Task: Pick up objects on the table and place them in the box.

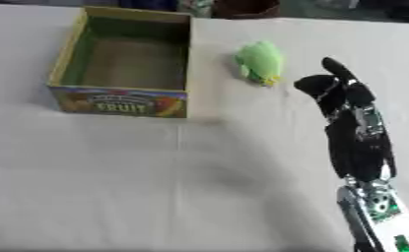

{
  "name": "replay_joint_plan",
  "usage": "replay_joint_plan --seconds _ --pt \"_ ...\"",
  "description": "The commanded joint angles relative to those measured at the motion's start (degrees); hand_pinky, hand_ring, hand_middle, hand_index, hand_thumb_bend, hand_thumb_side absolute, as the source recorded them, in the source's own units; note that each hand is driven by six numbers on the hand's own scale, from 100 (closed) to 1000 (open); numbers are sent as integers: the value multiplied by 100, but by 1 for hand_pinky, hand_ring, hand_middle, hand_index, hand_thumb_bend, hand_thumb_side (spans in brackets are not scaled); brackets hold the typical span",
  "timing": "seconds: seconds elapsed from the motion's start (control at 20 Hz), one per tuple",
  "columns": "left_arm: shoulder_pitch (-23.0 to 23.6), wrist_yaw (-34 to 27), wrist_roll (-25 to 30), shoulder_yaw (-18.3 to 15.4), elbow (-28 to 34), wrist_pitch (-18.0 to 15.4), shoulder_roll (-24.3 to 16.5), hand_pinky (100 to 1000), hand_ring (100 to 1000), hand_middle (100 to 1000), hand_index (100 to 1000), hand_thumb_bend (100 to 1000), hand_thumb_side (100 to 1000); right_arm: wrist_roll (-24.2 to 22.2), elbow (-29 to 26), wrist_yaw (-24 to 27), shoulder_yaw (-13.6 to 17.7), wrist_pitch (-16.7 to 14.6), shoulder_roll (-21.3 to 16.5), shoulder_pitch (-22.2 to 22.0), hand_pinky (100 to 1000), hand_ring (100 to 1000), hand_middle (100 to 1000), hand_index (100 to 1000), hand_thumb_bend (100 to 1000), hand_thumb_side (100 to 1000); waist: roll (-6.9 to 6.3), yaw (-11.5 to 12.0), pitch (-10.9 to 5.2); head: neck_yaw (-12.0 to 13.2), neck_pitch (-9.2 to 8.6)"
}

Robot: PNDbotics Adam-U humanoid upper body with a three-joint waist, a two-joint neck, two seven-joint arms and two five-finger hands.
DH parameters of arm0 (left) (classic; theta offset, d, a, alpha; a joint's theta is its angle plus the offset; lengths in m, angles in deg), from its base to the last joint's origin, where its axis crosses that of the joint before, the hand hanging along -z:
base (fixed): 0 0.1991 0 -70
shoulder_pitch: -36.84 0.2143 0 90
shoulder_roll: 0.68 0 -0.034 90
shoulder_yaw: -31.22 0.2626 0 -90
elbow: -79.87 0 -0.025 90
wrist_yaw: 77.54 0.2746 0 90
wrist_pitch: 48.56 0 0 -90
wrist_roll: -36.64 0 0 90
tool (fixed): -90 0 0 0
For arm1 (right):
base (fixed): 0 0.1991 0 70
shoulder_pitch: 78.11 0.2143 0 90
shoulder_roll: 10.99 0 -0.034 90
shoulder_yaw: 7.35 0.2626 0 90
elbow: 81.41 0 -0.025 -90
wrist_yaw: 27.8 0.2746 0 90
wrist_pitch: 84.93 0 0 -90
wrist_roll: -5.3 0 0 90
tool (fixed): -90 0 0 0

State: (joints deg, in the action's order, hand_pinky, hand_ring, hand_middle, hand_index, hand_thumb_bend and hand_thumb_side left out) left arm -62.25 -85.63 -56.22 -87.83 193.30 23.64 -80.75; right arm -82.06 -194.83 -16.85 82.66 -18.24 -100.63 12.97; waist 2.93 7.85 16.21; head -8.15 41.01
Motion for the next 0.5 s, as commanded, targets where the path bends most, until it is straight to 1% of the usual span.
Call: replay_joint_plan --seconds 0.05,0.15,0.25,0.3,0.35,0.4,0.5 --pt "-37 -39 24 18 116 -7 -114 456 441 482 629 100 771 110 -118 -9 90 -56 -343 117 862 763 686 914 100 1000 -24 9 -76 14 -54" --pt "-31 -38 27 20 116 -9 -126 456 441 482 629 100 771 178 -118 -136 170 -105 -590 243 859 777 710 921 100 1000 -12 13 -85 13 -74" --pt "-25 -34 32 23 116 -7 -142 456 441 482 629 100 771 130 -118 -300 287 -94 -868 384 858 791 738 931 100 1000 9 15 -98 12 -89" --pt "-21 -32 34 24 116 -6 -149 456 441 482 629 100 771 68 -118 -384 355 -61 -1007 448 855 794 745 930 118 1000 16 14 -104 11 -95" --pt "-17 -29 34 24 116 -5 -156 456 441 482 629 100 770 -6 -118 -469 429 -19 -1146 519 853 800 754 926 157 1000 24 15 -110 12 -99" --pt "-13 -28 32 24 116 -5 -162 456 441 482 629 100 770 -79 -118 -553 497 36 -1282 582 853 801 757 926 165 1000 27 14 -114 13 -103" --pt "-5 -24 36 28 116 -6 -175 456 441 482 629 100 770 -232 -118 -726 598 181 -1564 719 850 820 795 928 251 1000 41 16 -123 10 -111"
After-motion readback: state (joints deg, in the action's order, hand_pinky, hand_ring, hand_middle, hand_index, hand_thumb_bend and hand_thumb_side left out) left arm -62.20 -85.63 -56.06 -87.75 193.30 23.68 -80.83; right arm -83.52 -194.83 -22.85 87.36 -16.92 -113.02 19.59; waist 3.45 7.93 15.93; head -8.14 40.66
